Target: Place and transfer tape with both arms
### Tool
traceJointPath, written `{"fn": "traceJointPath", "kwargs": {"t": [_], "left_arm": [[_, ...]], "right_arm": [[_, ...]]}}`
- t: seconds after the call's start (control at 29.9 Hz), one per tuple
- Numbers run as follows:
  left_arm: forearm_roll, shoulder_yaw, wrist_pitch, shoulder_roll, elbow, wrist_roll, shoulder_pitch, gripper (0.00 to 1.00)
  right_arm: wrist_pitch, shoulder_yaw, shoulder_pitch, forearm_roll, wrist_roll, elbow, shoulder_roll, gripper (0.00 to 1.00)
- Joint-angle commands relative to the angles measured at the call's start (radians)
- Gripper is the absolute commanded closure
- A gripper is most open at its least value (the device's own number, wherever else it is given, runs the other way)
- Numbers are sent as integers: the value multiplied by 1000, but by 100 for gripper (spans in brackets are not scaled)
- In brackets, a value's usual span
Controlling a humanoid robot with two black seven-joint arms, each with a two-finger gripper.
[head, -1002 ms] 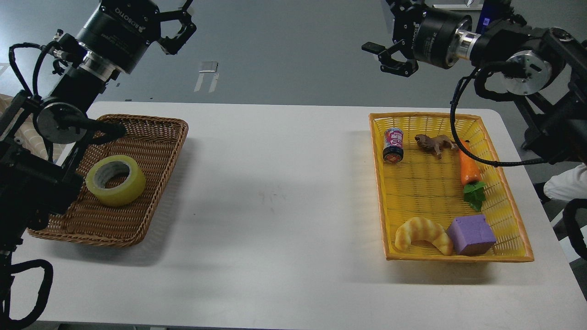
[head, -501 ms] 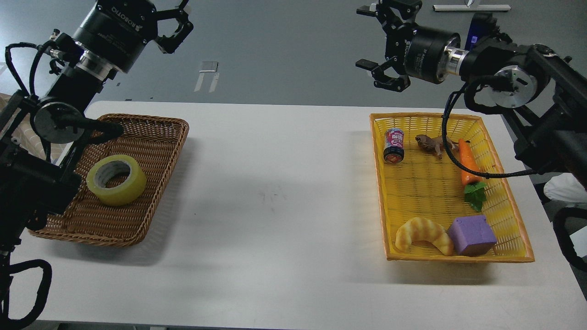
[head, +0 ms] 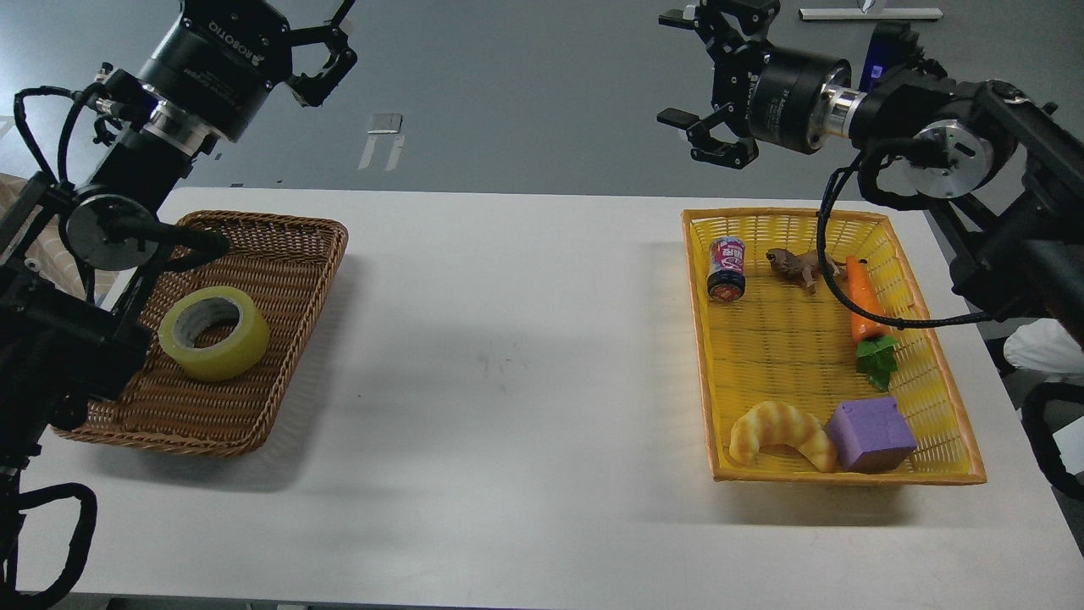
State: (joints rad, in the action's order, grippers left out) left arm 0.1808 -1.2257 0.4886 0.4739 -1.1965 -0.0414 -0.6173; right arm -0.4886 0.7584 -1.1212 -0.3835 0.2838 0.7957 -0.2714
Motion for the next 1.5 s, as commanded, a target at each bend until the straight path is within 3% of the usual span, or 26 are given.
{"fn": "traceJointPath", "kwargs": {"t": [0.0,1.47], "left_arm": [[0,0,0,0,0,0,1,2],[9,48,0,-54,23,6,13,2]], "right_arm": [[0,1,0,0,-2,0,0,0],[0,-1,1,2,0,2,0,0]]}}
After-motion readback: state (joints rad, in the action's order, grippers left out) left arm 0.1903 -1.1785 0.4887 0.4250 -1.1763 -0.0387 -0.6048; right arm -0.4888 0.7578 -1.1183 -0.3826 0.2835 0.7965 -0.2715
